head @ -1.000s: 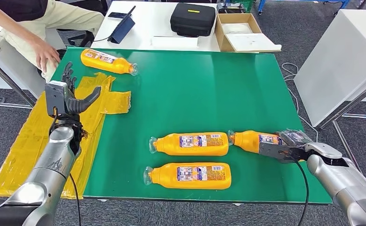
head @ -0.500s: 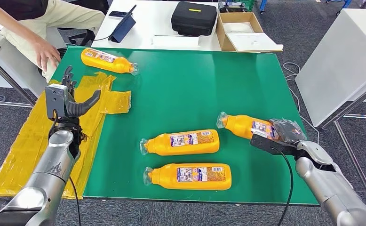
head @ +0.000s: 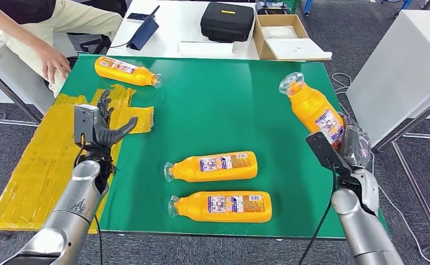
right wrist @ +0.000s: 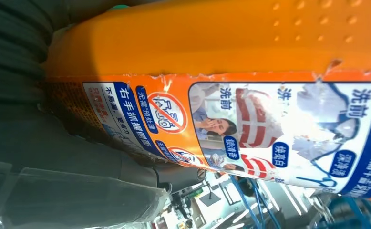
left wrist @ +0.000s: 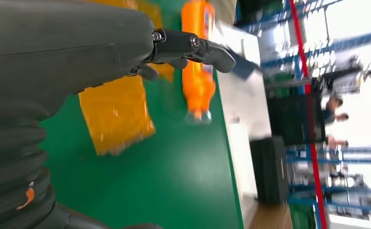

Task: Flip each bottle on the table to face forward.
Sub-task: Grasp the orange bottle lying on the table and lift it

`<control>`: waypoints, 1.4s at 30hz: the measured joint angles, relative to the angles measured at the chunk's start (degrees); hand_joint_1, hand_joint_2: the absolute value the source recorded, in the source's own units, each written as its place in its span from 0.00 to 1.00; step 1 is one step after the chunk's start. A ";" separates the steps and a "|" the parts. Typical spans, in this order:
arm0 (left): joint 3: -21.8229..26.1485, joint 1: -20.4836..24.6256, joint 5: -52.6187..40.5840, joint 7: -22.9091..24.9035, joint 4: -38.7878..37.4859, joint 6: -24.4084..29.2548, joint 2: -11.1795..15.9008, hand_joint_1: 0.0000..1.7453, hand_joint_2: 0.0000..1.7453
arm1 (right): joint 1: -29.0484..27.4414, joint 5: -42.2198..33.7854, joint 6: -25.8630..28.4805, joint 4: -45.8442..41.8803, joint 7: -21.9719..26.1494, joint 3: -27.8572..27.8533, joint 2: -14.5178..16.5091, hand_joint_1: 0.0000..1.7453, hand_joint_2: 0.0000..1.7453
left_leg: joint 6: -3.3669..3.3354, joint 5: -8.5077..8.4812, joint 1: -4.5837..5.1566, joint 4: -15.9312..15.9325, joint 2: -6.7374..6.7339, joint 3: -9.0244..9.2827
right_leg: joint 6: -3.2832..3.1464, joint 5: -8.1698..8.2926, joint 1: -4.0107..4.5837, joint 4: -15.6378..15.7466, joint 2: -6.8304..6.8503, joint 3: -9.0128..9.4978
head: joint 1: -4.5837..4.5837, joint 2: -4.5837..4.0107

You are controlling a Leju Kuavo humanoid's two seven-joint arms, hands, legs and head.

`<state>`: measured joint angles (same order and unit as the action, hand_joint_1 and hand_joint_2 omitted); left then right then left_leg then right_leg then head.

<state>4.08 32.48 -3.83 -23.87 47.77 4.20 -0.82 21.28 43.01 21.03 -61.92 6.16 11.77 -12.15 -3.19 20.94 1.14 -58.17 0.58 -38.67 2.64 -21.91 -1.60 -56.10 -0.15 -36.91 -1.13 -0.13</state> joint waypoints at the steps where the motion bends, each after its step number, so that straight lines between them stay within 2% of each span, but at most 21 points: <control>1: -0.34 0.01 0.45 0.37 0.17 -0.76 -0.28 0.00 1.00 | -0.08 -0.43 0.45 -0.58 0.43 -0.14 0.78 1.00 1.00 | 0.00 0.00 0.00 0.00 -0.01 0.00 | 0.00 0.00 0.00 0.00 -0.01 0.00 | 0.00 0.00; 5: -1.43 0.13 1.70 1.75 0.67 -2.88 -1.14 0.00 1.00 | -0.08 -2.08 0.98 -1.97 1.85 -0.27 3.06 1.00 1.00 | 0.00 0.00 -0.01 0.00 -0.01 0.01 | -0.01 0.00 0.01 -0.01 -0.01 -0.01 | 0.00 0.00; 12: -4.69 2.18 7.53 6.69 0.65 -9.30 -3.22 0.00 1.00 | 2.08 -8.16 3.02 -1.30 7.15 0.62 8.41 1.00 1.00 | 0.01 -0.01 -0.01 0.00 -0.02 -0.02 | -0.01 0.00 0.01 -0.02 -0.02 -0.03 | 0.01 0.00; 17: -8.77 4.06 12.05 9.31 1.69 -11.36 -5.62 0.00 1.00 | 5.03 -13.71 3.84 2.59 13.41 3.48 13.71 1.00 1.00 | 0.01 -0.02 -0.01 0.00 -0.01 -0.02 | -0.01 0.01 0.00 -0.02 -0.02 -0.03 | 0.00 0.00; 21: -12.83 5.60 13.98 10.56 3.74 -11.98 -7.45 0.00 1.00 | 7.73 -18.14 1.33 6.73 18.14 5.98 17.76 1.00 1.00 | 0.01 -0.02 -0.01 0.00 -0.01 -0.03 | -0.01 0.01 0.01 -0.03 -0.02 -0.04 | 0.01 0.00; 27: -17.95 8.06 15.84 12.94 7.51 -11.01 -9.29 0.00 1.00 | 11.92 -19.41 -2.28 12.34 17.81 10.15 23.25 1.00 1.00 | 0.02 -0.02 -0.02 0.00 -0.01 -0.04 | -0.02 0.00 0.01 -0.04 -0.02 -0.06 | 0.01 0.00; 33: -19.35 8.20 17.32 12.93 9.22 -10.51 -9.35 0.00 1.00 | 13.88 -20.35 -4.90 16.01 17.35 12.21 26.03 1.00 1.00 | 0.02 -0.02 -0.03 0.00 -0.02 -0.05 | -0.02 0.00 0.01 -0.04 -0.05 -0.07 | 0.01 0.00; 42: -20.26 7.44 18.75 12.86 13.67 -10.32 -9.31 0.00 1.00 | 17.42 -21.45 -2.71 19.96 17.17 13.47 28.98 1.00 1.00 | 0.02 -0.03 -0.02 0.00 -0.02 -0.05 | -0.02 0.00 0.00 -0.04 -0.04 -0.08 | 0.02 0.00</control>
<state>-16.19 39.92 14.92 -11.02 61.45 -6.11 -10.13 38.70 21.56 18.32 -41.96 23.33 25.24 16.83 -3.17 20.92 1.12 -58.17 0.56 -38.72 2.62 -21.91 -1.59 -56.14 -0.20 -36.99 -1.11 -0.13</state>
